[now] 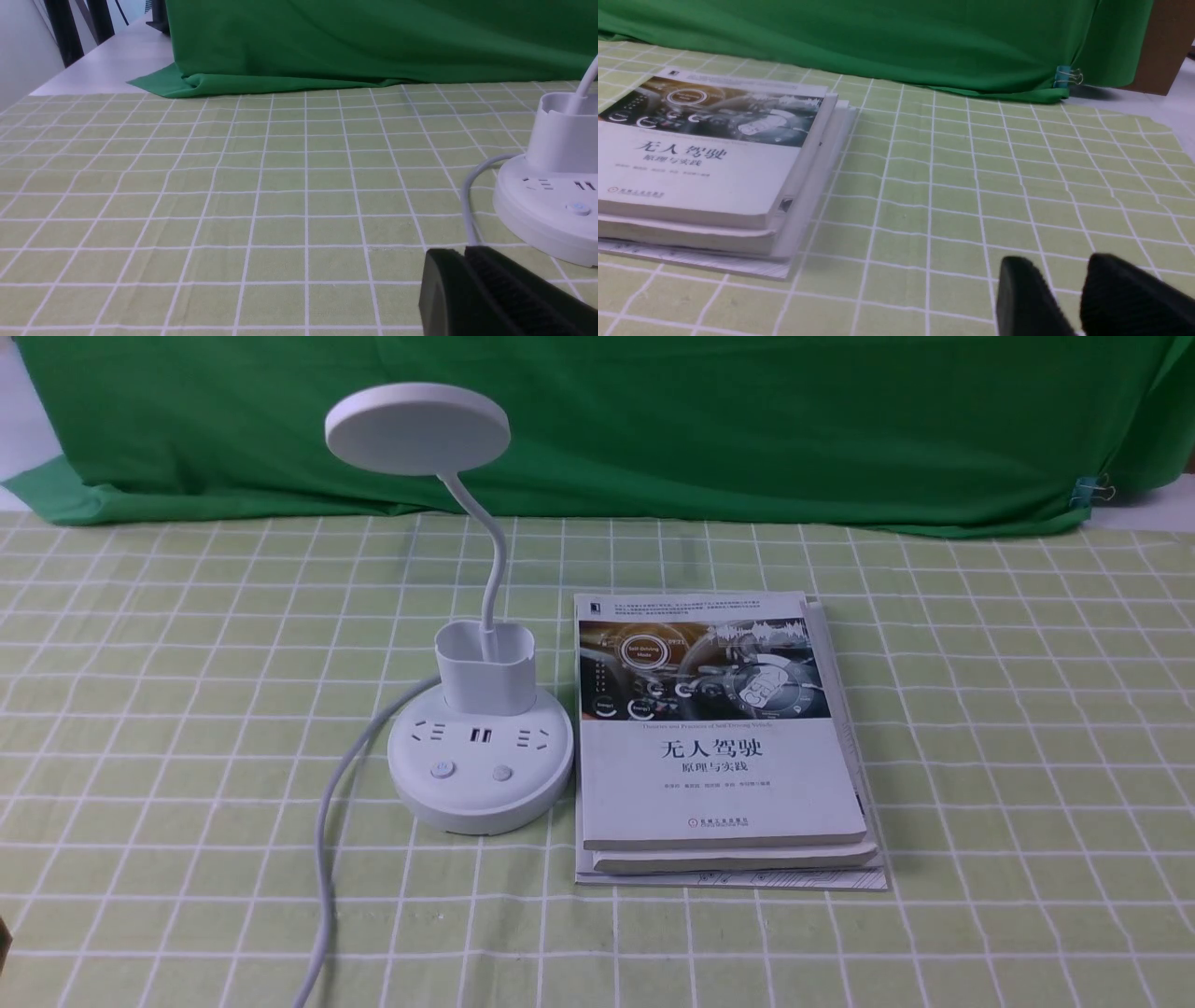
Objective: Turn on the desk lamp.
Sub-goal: Use the left arm to press the button switch on the lamp holder
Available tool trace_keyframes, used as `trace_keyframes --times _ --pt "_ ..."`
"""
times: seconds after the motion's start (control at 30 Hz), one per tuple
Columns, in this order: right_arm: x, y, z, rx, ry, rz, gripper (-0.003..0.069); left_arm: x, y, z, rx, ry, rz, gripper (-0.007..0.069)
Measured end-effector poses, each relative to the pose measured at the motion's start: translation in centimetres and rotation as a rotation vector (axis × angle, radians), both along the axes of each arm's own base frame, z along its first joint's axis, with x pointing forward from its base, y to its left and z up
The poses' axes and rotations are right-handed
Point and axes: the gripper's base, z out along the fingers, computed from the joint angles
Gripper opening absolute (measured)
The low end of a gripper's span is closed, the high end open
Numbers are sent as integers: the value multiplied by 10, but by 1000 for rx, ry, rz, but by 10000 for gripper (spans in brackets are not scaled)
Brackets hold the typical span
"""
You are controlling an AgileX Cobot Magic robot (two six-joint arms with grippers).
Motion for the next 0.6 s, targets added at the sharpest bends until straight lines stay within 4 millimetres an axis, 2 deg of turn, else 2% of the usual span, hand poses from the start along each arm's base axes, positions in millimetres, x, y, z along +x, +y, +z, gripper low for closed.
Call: trace_keyframes --times 0.33,0.6 --pt "0 0 0 0 0 0 245 0 0 0 0 0 0 19" --pt "0 0 0 1 0 0 245 0 1 2 142 -14 -9 19"
